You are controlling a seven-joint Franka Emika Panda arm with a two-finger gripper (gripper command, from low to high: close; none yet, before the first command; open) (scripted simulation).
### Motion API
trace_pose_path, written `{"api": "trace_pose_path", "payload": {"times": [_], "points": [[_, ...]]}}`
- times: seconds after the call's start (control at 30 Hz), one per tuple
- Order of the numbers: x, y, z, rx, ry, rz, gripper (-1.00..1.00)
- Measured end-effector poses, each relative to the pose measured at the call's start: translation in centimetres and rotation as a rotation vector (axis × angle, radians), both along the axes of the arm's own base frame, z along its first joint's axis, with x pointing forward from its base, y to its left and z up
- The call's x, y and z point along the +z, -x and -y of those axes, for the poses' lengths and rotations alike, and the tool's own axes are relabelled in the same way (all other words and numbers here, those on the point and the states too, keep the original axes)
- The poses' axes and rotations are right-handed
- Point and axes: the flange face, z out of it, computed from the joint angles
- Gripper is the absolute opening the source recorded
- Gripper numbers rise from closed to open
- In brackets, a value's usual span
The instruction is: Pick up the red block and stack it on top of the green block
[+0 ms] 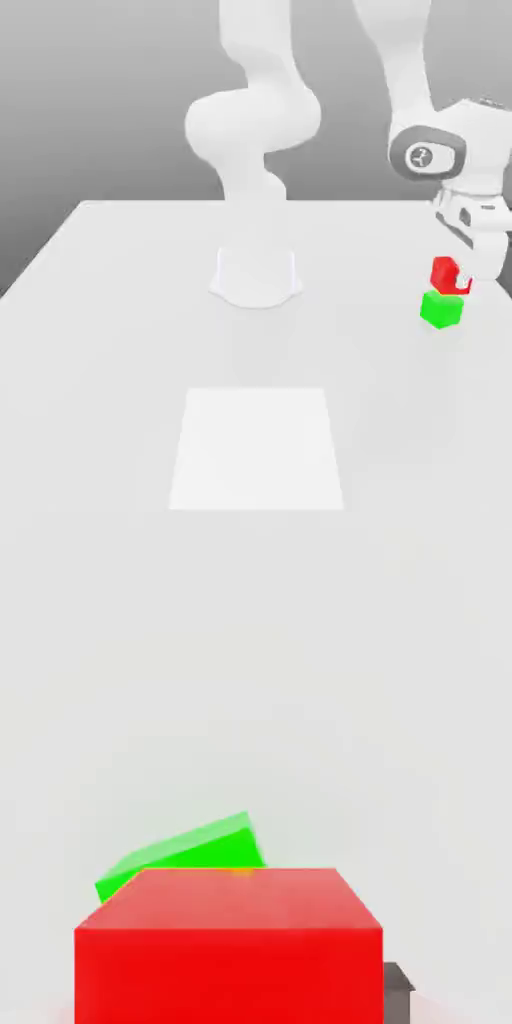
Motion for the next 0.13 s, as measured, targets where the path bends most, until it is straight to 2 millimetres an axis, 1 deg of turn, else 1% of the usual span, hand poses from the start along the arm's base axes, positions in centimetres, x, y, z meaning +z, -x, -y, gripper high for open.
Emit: {"api": "trace_pose_path", "payload": {"times": [0.03,0.07,0.13], "points": [[-0.45,0.23,0.09,0.003,-0.003,-0.007,-1.00],[-0.82,0.43,0.17,0.005,-0.006,-0.013,1.00],[-0.82,0.43,0.17,0.005,-0.006,-0.013,1.00]]}}
